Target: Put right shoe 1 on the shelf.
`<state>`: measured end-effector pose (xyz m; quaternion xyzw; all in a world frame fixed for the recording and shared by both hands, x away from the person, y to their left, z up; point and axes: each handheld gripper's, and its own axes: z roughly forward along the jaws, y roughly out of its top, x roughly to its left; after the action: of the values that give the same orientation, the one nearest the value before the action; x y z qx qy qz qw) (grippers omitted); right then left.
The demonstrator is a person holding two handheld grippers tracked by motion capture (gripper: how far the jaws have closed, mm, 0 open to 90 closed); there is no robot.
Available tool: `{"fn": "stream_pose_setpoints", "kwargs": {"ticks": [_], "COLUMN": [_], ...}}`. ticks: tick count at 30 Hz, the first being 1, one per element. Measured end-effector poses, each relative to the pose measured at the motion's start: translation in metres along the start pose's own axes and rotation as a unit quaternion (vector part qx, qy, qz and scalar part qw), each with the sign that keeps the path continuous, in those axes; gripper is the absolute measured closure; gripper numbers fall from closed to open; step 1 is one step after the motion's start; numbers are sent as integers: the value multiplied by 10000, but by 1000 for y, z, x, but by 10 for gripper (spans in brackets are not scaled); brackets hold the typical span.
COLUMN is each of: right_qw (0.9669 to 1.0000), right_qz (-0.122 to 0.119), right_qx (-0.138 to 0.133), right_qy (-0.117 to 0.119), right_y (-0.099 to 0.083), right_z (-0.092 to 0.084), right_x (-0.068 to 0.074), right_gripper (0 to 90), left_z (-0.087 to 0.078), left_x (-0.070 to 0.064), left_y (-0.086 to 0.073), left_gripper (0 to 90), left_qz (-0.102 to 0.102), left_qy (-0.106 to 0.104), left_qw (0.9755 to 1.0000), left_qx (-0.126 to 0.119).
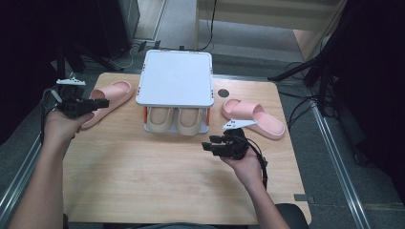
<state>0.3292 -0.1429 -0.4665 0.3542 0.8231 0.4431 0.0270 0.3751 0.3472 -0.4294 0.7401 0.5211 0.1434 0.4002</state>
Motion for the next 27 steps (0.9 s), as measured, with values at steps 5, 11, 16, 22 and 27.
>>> {"fn": "stream_pose_setpoints", "kwargs": {"ticks": [5,11,16,22,27], "right_qw": [10000,10000,10000,9999,9996], "right_qz": [-3,-39,5,55,146], "right_qx": [6,43,23,27,23], "right_qy": [-8,-40,-84,-160,-236], "right_y": [-1,-4,-7,-14,-19], "right_z": [-1,-2,-4,-10,-14], "right_x": [-1,1,1,3,4], "right_gripper": [535,535,534,534,534], "left_z": [6,13,26,41,49], "left_x": [15,32,46,60,67], "left_y": [-8,-14,-16,-19,-16], "left_gripper": [875,887,878,880,880], "left_qz": [-95,-278,-530,-494,-479], "left_qy": [-92,182,154,579,735], "left_qw": [9999,9994,9984,9967,9957], "left_qx": [-40,-15,91,297,294]}}
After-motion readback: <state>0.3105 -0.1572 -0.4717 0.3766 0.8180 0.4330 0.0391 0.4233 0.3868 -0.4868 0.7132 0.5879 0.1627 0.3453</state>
